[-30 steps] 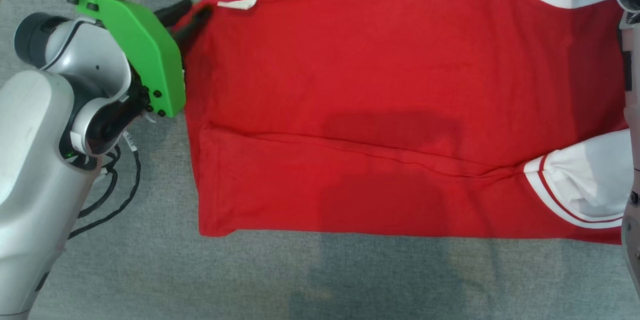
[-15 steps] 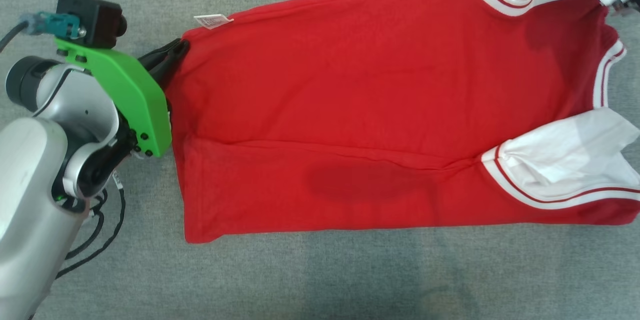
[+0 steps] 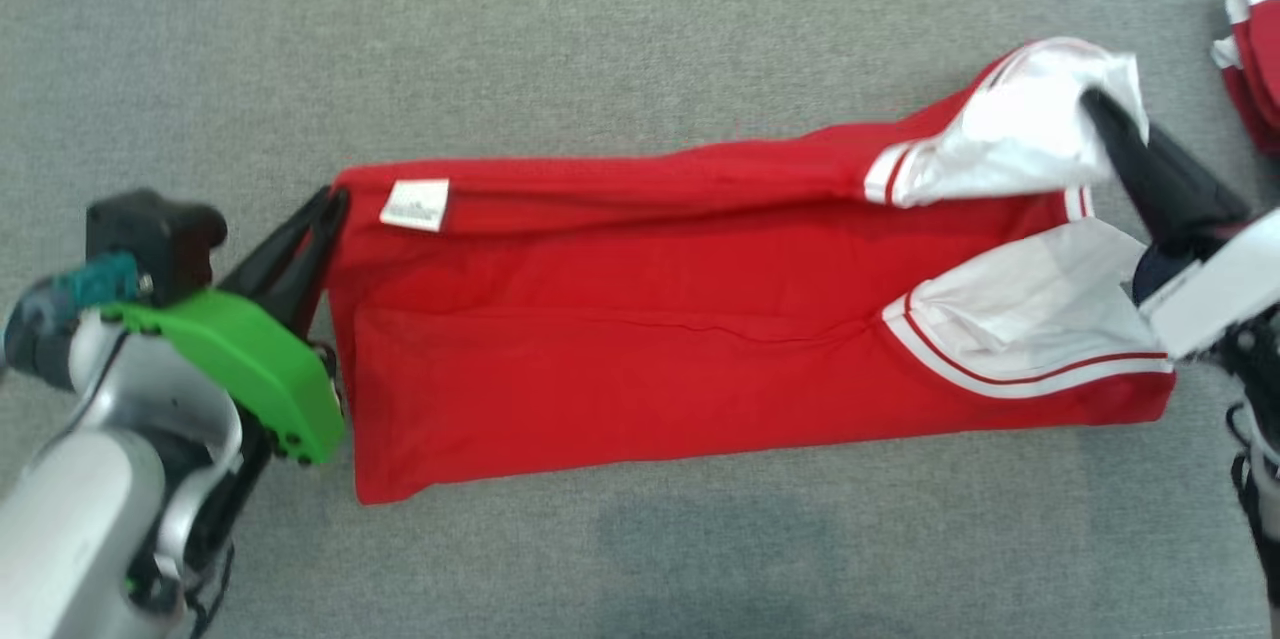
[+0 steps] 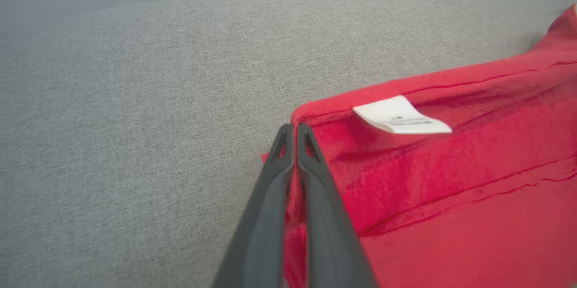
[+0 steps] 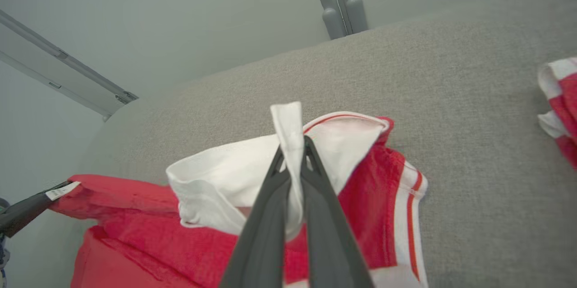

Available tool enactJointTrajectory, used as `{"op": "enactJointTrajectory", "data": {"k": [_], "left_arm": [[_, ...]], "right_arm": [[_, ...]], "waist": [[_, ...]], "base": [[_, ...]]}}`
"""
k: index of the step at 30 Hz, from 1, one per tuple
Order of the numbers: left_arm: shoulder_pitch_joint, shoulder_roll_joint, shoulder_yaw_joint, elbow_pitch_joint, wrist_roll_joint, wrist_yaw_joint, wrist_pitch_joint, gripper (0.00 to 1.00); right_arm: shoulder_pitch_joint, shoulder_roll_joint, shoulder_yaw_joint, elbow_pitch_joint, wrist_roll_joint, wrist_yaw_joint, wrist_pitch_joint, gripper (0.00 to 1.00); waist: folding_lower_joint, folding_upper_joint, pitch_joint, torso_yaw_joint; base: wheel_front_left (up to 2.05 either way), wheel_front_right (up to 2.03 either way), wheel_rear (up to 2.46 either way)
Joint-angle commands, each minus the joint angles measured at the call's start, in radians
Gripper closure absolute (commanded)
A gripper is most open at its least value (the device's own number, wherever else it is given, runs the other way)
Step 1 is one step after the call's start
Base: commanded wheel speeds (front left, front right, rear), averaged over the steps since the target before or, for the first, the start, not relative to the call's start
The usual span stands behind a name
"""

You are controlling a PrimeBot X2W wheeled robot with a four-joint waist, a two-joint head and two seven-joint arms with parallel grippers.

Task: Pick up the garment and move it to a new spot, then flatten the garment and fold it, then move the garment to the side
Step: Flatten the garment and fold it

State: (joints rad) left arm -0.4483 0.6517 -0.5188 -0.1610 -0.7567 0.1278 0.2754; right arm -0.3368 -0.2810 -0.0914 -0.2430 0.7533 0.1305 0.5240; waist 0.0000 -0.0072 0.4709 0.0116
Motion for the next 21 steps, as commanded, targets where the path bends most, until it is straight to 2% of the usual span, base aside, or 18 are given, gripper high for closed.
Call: {"op": "enactJointTrajectory", "data": {"k": [1, 6, 10, 12, 13, 14, 15, 17, 21], "left_arm": [[0.045, 0.004, 0.0, -0.021, 0.01, 0.019, -0.026, 1.0], [0.19, -0.002, -0.023, -0.075, 0.057, 0.086, -0.103, 1.0], [0.268, -0.006, -0.034, -0.076, 0.087, 0.131, -0.149, 1.0], [0.295, -0.023, -0.041, -0.071, 0.08, 0.137, -0.165, 1.0], [0.305, -0.028, -0.045, -0.069, 0.078, 0.14, -0.173, 0.75], [0.311, -0.033, -0.049, -0.07, 0.079, 0.141, -0.178, 0.58], [0.311, -0.033, -0.049, -0.07, 0.079, 0.141, -0.178, 0.58], [0.325, -0.042, -0.054, -0.068, 0.077, 0.146, -0.187, 0.0], [0.349, -0.052, -0.034, -0.056, 0.096, 0.182, -0.235, 0.0]], "right_arm": [[0.037, 0.009, 0.0, -0.014, 0.007, 0.0, -0.013, 1.0], [0.132, 0.02, 0.023, 0.019, -0.004, 0.0, -0.053, 1.0], [0.157, -0.024, 0.073, 0.062, -0.022, 0.0, -0.095, 1.0], [0.165, -0.04, 0.096, 0.083, -0.027, 0.0, -0.117, 0.16], [0.166, -0.052, 0.1, 0.093, -0.034, 0.0, -0.131, 0.0], [0.168, -0.064, 0.104, 0.102, -0.039, 0.0, -0.142, 0.0], [0.168, -0.064, 0.104, 0.102, -0.039, 0.0, -0.142, 0.0], [0.177, -0.081, 0.117, 0.114, -0.038, 0.0, -0.143, 0.0], [0.185, -0.106, 0.083, 0.091, -0.015, 0.0, -0.115, 0.0]], "waist": [[0.0, 0.0072, -0.032, -0.031], [0.0, 0.0072, -0.053, -0.047], [0.0, 0.0072, -0.058, -0.051], [0.0, 0.0072, -0.059, -0.046], [0.0, 0.0072, -0.059, -0.044], [0.0, 0.0072, -0.061, -0.042], [0.0, 0.0072, -0.061, -0.042], [0.0, 0.0072, -0.063, -0.036], [0.0, 0.0072, -0.073, -0.024]], "base": [[0.0, 0.0, 0.0], [0.0, 0.0, 0.0], [0.0, 0.0, 0.0], [0.0, 0.0, 0.0], [0.0, 0.0, 0.0], [0.0, 0.0, 0.0], [0.0, 0.0, 0.0], [0.0, 0.0, 0.0], [0.0, 0.0, 0.0]]}}
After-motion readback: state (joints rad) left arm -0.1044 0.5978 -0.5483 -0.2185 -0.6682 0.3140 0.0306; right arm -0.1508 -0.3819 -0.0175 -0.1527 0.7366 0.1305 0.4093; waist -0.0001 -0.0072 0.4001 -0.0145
